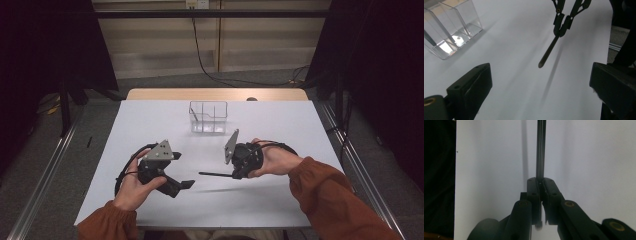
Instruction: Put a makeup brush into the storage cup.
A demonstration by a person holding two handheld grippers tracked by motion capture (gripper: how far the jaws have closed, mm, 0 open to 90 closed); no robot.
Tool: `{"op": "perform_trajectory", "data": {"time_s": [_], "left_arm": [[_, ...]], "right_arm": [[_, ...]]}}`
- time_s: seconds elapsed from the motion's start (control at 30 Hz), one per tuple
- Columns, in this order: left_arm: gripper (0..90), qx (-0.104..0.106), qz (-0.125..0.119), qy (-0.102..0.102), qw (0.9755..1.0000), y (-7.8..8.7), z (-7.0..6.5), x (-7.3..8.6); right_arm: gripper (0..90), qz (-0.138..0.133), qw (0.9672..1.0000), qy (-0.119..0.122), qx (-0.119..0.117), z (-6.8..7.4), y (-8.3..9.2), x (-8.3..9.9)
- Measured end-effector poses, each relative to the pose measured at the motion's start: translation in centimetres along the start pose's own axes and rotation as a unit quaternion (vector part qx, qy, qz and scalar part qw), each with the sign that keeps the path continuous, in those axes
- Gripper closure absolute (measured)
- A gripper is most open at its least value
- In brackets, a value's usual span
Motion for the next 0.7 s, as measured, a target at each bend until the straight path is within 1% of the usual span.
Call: {"op": "perform_trajectory", "data": {"time_s": [0.07,0.17,0.23,0.3,0.37,0.5,0.53,0.57,0.6,0.63,0.67,0.7], "left_arm": [[5.0,0.011,0.017,-0.001,0.9998,-0.4,0.0,-0.1],[5.0,0.021,0.031,-0.005,0.9993,-1.0,-0.1,-0.2],[5.1,0.026,0.046,-0.014,0.9985,-1.4,0.0,-0.2],[5.1,0.026,0.053,-0.016,0.9981,-1.8,-0.1,-0.3],[5.5,0.035,0.069,-0.024,0.9967,-2.1,-0.1,-0.4],[6.8,0.050,0.088,-0.035,0.9942,-2.7,-0.3,-0.7],[6.9,0.057,0.094,-0.037,0.9932,-2.8,-0.3,-0.8],[8.5,0.072,0.099,-0.041,0.9916,-2.8,-0.3,-0.9],[9.7,0.084,0.102,-0.051,0.9899,-2.9,-0.3,-0.9],[9.3,0.083,0.103,-0.056,0.9896,-3.0,-0.3,-1.0],[9.3,0.077,0.106,-0.058,0.9897,-3.1,-0.2,-1.0],[9.4,0.074,0.113,-0.053,0.9894,-3.1,-0.2,-1.1]], "right_arm": [[84.0,0.009,1.0000,0.004,0.000,0.0,0.0,-0.1],[84.1,0.021,0.9998,0.005,-0.002,0.1,-0.1,-0.2],[84.0,0.027,0.9995,0.011,-0.006,0.2,-0.2,-0.4],[84.0,0.035,0.9993,0.014,-0.008,0.2,-0.4,-0.5],[84.0,0.039,0.9991,0.017,-0.009,0.3,-0.5,-0.7],[84.0,0.046,0.9986,0.023,-0.012,0.3,-0.6,-1.0],[84.0,0.044,0.9987,0.024,-0.008,0.3,-0.6,-1.1],[84.0,0.041,0.9988,0.024,-0.007,0.3,-0.6,-1.2],[84.0,0.037,0.9990,0.026,-0.004,0.2,-0.5,-1.3],[84.0,0.037,0.9990,0.025,-0.004,0.2,-0.4,-1.3],[84.0,0.038,0.9989,0.026,-0.003,0.2,-0.4,-1.3],[84.0,0.039,0.9989,0.026,-0.003,0.2,-0.4,-1.3]]}}
Point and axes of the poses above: each handheld gripper's, and its own axes: y roughly backward along the jaws, x roughly out of its underside, z roughly to its left, the point moved 3 cm from there along -y, roughly forward along the jaws
